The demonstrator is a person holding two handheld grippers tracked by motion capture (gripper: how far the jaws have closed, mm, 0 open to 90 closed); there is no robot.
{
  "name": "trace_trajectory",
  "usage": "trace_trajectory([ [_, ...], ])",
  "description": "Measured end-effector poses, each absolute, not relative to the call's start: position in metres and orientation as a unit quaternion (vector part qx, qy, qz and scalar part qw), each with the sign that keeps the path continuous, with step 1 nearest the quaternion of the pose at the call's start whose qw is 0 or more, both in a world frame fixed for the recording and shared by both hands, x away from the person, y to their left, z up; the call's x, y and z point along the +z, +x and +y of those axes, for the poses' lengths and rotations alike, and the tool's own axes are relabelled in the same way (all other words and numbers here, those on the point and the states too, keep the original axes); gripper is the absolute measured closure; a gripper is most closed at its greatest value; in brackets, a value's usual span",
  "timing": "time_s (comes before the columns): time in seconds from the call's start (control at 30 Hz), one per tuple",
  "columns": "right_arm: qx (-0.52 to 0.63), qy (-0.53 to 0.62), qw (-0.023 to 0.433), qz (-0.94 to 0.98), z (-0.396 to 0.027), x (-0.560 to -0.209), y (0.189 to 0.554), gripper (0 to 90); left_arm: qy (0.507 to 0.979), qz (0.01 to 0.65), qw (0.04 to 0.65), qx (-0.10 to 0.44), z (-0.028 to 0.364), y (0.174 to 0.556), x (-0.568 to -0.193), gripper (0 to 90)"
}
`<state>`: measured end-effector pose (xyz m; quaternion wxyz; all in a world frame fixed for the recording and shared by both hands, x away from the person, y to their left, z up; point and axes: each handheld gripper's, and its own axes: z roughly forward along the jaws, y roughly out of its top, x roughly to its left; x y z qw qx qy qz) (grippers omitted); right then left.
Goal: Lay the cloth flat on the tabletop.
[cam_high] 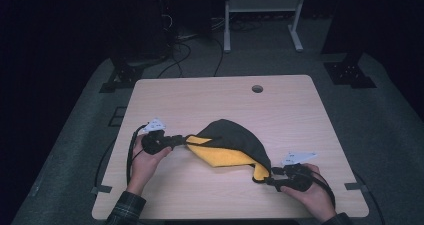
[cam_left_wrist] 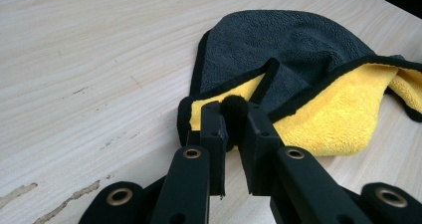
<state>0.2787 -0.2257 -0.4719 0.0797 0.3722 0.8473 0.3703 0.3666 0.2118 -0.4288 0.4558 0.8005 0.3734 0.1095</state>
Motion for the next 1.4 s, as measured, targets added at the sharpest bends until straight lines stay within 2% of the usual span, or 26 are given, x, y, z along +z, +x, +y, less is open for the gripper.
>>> trace_trajectory([
  [0.03,0.362,0.368,0.092,0.851,-0.222,-0.473,0.280,66.2,0.801,0.374,0.455,0.110,0.212,0.367,-0.429,81.2],
  [0.07,0.359,0.367,0.092,0.853,-0.221,-0.473,0.281,72.8,0.801,0.374,0.455,0.110,0.212,0.367,-0.429,81.2],
  [0.1,0.359,0.367,0.092,0.853,-0.221,-0.473,0.281,72.8,0.801,0.374,0.454,0.110,0.212,0.367,-0.429,81.2],
  [0.17,0.356,0.361,0.102,0.856,-0.221,-0.471,0.284,84.1,0.801,0.373,0.456,0.108,0.212,0.367,-0.429,81.2],
  [0.47,0.386,0.371,0.144,0.832,-0.232,-0.440,0.299,85.2,0.805,0.367,0.454,0.105,0.209,0.366,-0.429,81.2],
  [0.57,0.404,0.355,0.167,0.826,-0.224,-0.421,0.314,85.1,0.804,0.368,0.455,0.104,0.209,0.366,-0.429,81.1],
  [0.67,0.409,0.350,0.167,0.826,-0.217,-0.417,0.325,85.1,0.805,0.367,0.454,0.104,0.209,0.366,-0.429,81.1],
  [0.93,0.380,0.348,0.160,0.842,-0.182,-0.437,0.372,82.6,0.808,0.365,0.451,0.098,0.207,0.367,-0.433,81.0],
  [0.97,0.370,0.356,0.156,0.844,-0.177,-0.444,0.380,73.5,0.808,0.366,0.451,0.097,0.206,0.367,-0.433,80.9],
  [1.0,0.371,0.358,0.158,0.842,-0.177,-0.445,0.382,71.1,0.808,0.366,0.451,0.097,0.206,0.367,-0.433,80.9],
  [1.03,0.371,0.358,0.158,0.842,-0.177,-0.445,0.382,71.1,0.808,0.366,0.451,0.096,0.206,0.367,-0.433,80.9],
  [1.07,0.375,0.363,0.157,0.838,-0.178,-0.446,0.382,67.3,0.808,0.366,0.451,0.096,0.206,0.367,-0.433,80.8],
  [1.1,0.388,0.371,0.156,0.829,-0.182,-0.441,0.379,59.5,0.808,0.366,0.452,0.096,0.206,0.367,-0.433,80.8],
  [1.3,0.415,0.371,0.151,0.817,-0.197,-0.430,0.364,52.9,0.808,0.366,0.451,0.097,0.207,0.367,-0.433,80.7],
  [1.4,0.416,0.379,0.132,0.816,-0.207,-0.434,0.353,50.0,0.807,0.369,0.451,0.097,0.208,0.368,-0.433,80.7],
])
